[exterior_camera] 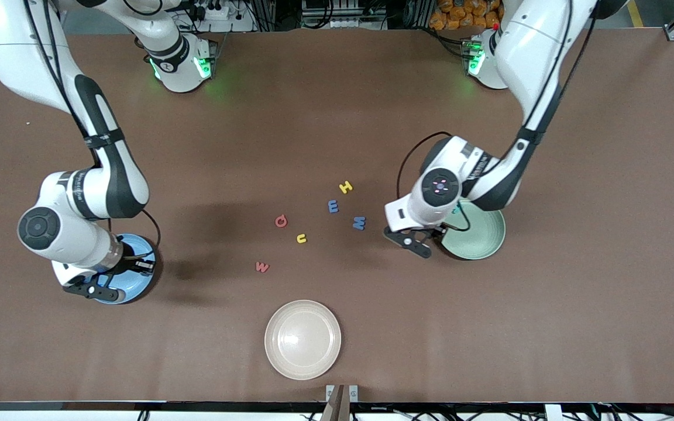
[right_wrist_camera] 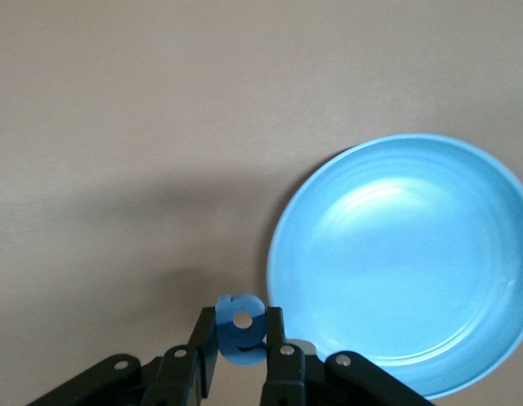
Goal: Sort upper and lower case letters into plates
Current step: 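Drop the blue d into the blue plate while the left gripper reaches letters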
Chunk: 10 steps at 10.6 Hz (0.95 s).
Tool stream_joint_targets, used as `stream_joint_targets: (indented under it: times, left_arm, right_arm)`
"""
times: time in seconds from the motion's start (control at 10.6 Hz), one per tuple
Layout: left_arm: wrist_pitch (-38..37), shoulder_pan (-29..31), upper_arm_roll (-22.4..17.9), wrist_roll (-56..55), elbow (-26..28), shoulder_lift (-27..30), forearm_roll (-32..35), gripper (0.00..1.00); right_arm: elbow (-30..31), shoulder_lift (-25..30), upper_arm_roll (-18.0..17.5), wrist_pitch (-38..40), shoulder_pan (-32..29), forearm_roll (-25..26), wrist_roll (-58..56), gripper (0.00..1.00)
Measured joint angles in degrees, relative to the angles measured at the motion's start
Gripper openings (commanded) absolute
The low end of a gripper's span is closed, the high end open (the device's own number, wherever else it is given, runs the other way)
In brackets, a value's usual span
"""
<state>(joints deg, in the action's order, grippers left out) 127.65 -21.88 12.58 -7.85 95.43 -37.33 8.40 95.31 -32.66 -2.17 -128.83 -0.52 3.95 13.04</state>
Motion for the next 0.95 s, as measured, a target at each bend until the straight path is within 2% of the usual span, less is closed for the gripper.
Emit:
stream_joint_targets:
  times: [0.09, 0.19, 0.28, 0.47, 0.95]
  left_arm:
    - [1.0, -2.0, 0.0, -3.2, -2.4, -1.8, 0.0, 1.0]
    - [1.8, -3.4, 0.0, -5.8, -4.7, -3.4, 0.0, 1.0]
    - [3.1, -4.2, -0.1, -7.3, -6.7, -4.9, 0.0, 1.0]
    - [6.9, -5.6, -0.5, -9.6, -8.1, -7.2, 0.0, 1.0]
    - [8.5, -9.1, -1.0, -17.3, -8.5, -9.3, 0.0, 1.0]
  right_arm:
    - [0.0, -0.2, 0.2, 0.0, -1.2, 1.7, -2.4, 0.28]
    - [0.0, -0.5, 0.4, 0.0, -2.7, 2.9, -5.1, 0.97]
    - [0.0, -0.7, 0.4, 0.0, -4.2, 3.2, -8.2, 1.0]
    - [-0.1, -0.9, 0.4, 0.0, -5.8, 3.2, -12.4, 1.0]
    - [-0.1, -0.9, -0.4, 0.8, -4.7, 3.2, -12.5, 1.0]
